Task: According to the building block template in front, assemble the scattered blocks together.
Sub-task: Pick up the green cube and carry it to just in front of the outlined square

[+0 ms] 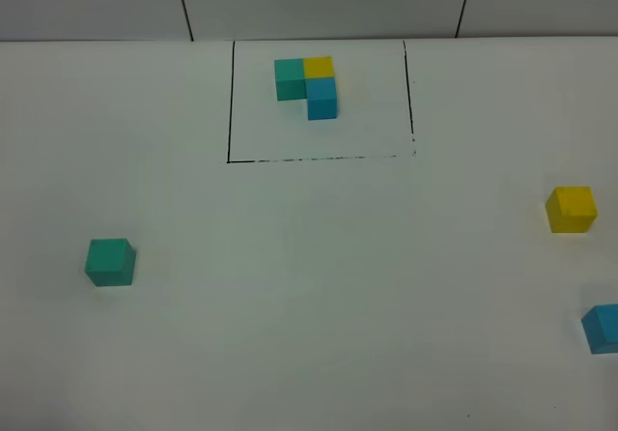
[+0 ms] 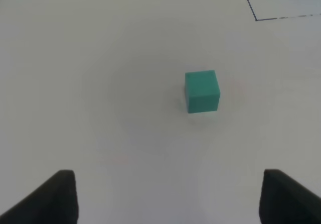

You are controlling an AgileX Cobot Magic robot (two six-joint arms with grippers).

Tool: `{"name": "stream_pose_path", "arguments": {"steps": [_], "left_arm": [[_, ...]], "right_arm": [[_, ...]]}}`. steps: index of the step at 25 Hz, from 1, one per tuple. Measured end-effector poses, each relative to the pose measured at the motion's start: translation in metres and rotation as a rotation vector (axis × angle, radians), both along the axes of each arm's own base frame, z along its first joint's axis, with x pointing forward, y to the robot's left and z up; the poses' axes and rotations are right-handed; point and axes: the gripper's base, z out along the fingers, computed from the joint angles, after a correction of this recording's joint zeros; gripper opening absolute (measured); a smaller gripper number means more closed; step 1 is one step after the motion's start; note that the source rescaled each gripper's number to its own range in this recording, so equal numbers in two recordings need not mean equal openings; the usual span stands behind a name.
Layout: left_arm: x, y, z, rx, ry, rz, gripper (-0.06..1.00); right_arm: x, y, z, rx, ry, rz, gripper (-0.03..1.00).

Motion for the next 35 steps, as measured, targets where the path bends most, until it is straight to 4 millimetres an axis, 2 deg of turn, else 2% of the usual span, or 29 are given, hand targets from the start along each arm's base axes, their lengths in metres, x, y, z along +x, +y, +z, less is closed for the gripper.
{"name": "stream_pose_path", "arguments": {"steps": [35], "left_arm": [[0.0026,0.0002,0.0002,0.001,0.017,0.001,0.78]], "right_arm": [[0.0,0.0,0.0,0.0,0.0,0.0,0.51]]}}
